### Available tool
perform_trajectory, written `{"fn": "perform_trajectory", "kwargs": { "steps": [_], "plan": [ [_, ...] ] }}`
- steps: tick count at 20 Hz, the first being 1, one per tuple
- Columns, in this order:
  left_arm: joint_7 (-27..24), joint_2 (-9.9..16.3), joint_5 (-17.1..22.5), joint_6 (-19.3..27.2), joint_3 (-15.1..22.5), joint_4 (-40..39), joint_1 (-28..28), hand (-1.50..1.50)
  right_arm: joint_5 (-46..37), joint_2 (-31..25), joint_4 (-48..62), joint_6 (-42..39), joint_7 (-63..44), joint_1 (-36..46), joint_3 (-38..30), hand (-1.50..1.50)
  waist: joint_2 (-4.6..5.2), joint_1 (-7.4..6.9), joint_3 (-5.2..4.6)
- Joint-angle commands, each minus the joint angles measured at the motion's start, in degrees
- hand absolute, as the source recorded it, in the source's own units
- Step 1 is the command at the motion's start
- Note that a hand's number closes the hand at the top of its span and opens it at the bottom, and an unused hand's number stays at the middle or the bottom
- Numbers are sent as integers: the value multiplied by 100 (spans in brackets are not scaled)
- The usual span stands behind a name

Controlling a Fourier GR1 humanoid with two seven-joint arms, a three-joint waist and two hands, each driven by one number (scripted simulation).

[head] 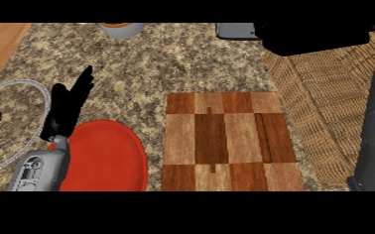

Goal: Pick the lemon from the cutting board and place it in the basket

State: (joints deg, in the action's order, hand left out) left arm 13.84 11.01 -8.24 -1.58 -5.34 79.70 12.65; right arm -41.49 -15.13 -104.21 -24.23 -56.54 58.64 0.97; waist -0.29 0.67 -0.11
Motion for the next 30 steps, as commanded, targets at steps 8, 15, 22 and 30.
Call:
{"fn": "perform_trajectory", "kwargs": {
  "steps": [8, 15, 22, 30],
  "plan": [
    [31, -21, 36, -46, 20, 190, -82, 0, 4, -2061, 1369, -1100, 1123, -626, -923, 150, 41, -42, 15],
    [491, -62, 13, -6, 45, 307, 287, 0, 222, -2610, 1713, -862, 2457, -1278, -1531, 150, 33, -65, 15],
    [183, -87, 23, -67, 47, 483, -259, 0, 120, -2609, 2516, -257, 3516, -1885, -1673, 150, 33, -121, 14],
    [-235, -1, 1, -96, -138, -293, 162, 0, 137, -2029, 3076, 288, 3931, -2257, -1637, 150, 47, -78, 10]
  ]
}}
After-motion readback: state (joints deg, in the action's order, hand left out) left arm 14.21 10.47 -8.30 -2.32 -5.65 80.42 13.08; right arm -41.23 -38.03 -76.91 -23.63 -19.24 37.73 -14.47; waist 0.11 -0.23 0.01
